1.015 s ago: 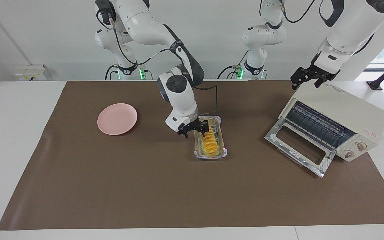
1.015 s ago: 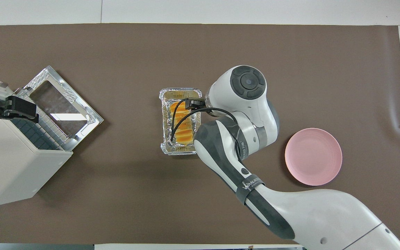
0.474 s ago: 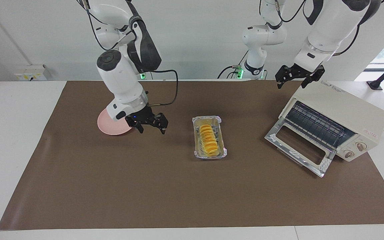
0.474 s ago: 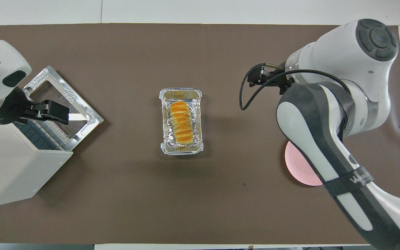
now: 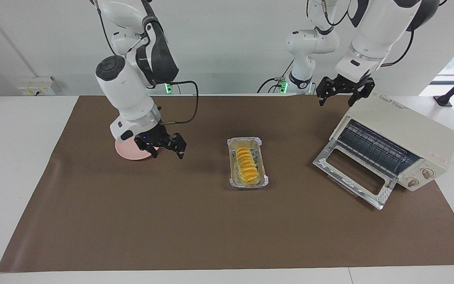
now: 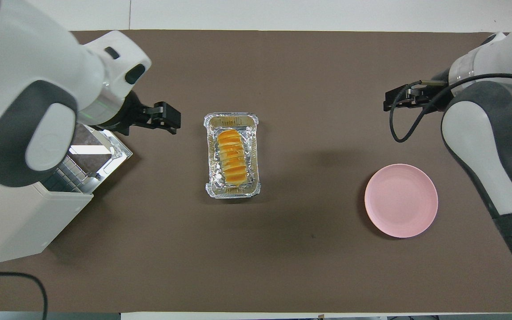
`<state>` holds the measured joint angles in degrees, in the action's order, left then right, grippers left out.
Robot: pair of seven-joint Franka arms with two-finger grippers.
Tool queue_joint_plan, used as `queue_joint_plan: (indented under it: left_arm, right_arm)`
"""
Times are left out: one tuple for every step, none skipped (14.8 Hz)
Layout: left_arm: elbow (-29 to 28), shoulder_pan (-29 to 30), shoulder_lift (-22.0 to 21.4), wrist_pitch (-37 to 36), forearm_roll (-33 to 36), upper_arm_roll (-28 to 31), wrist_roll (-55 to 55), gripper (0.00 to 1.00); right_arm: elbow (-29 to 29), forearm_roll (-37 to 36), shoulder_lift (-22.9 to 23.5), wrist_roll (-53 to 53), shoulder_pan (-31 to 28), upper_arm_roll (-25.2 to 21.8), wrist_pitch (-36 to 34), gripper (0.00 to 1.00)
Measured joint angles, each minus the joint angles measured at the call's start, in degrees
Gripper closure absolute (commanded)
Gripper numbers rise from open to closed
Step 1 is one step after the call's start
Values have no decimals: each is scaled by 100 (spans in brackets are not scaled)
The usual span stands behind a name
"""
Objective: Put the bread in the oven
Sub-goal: 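Release the tray with the right gripper while the left gripper reaches it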
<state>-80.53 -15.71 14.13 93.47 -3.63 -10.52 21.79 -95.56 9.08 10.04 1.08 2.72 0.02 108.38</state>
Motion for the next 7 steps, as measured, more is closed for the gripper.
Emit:
queue_joint_plan:
  left_arm:
    - [368,-310,505,213,152,8,398,0]
    - [603,-534,888,471,243,14,689,0]
    - [769,-733,1214,727,301,30,896,0]
    - [875,-897,1448,859,361,63,1029,0]
    - [943,-1050,1619,895,473,94,1149,0]
    - [967,-1211,1736,897,652,113,1300,0]
    - [950,-1361,1814,897,801,123,1466,0]
  right_arm:
    - [3,-145,-86,-246,-92,-2,-110,0]
    - [6,-240,-185,-427,-167,-1,-247,0]
    - [9,-305,-307,-575,-242,-3,-463,0]
    - [8,-373,-433,-664,-299,-2,-712,0]
    - [6,-450,-552,-715,-332,-4,-968,0]
    - [1,-525,-652,-723,-341,-4,-1197,0]
    - [-5,-578,-736,-723,-340,0,-1385,0]
